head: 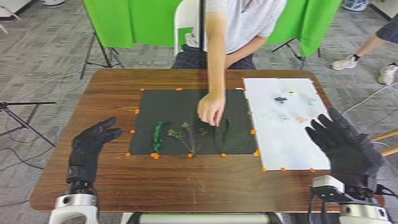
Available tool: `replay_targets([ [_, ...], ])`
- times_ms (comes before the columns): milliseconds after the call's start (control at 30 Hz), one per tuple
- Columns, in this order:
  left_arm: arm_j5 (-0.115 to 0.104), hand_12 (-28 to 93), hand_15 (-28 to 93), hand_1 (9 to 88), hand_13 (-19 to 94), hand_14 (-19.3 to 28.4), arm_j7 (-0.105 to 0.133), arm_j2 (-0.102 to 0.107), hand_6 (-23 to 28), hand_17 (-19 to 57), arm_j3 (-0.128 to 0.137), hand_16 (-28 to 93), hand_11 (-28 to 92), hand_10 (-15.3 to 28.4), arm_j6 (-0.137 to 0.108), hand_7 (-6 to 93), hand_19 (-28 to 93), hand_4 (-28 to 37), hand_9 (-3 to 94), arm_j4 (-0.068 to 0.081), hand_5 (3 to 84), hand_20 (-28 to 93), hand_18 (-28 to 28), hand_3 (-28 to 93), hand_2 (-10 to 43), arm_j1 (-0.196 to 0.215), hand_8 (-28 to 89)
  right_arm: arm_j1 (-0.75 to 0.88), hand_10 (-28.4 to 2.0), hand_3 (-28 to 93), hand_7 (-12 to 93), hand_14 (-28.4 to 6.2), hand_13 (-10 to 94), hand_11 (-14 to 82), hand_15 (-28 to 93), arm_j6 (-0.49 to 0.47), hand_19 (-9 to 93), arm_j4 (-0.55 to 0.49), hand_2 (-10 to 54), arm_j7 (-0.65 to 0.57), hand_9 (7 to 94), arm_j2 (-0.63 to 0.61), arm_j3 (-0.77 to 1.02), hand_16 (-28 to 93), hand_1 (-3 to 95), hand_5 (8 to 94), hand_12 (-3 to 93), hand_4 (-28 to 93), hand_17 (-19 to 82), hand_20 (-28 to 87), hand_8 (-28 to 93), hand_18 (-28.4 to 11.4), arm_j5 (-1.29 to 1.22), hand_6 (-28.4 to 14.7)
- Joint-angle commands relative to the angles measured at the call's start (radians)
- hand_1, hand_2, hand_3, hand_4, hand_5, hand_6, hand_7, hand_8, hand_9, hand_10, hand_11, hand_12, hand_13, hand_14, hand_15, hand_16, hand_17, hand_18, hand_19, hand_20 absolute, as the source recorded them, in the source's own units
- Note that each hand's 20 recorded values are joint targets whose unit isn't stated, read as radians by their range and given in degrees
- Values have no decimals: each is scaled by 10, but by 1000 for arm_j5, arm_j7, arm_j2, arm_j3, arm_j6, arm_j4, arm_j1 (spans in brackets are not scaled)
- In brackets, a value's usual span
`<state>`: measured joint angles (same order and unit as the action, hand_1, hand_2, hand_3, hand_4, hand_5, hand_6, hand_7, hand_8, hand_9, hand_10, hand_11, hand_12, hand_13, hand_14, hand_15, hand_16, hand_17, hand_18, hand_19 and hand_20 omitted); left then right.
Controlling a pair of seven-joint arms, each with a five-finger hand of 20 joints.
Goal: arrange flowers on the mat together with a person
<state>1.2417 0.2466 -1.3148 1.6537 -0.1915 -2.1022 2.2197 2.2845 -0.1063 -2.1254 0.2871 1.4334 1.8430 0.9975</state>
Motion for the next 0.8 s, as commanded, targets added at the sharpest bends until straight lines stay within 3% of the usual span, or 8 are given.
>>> replay_targets([
  [33,5,131,230,261,424,187,-11,-9,36,114,-2,-19,224,158,7,154,133,-219,546,2,511,198,128,677,37,7,-66,1,-141,786,91,-138,308,36,98,25,13,-9,-70,9,379,-1,-2,118,65,401,109,-183,174,240,-83,-162,12,-6],
  [800,4,131,229,260,421,187,-11,-10,36,112,2,-18,224,158,4,154,131,-218,544,1,511,198,128,676,37,14,-66,5,-151,772,98,-134,336,42,111,47,73,-30,-92,2,395,-15,16,142,97,409,139,-181,199,296,-83,-157,88,-12],
])
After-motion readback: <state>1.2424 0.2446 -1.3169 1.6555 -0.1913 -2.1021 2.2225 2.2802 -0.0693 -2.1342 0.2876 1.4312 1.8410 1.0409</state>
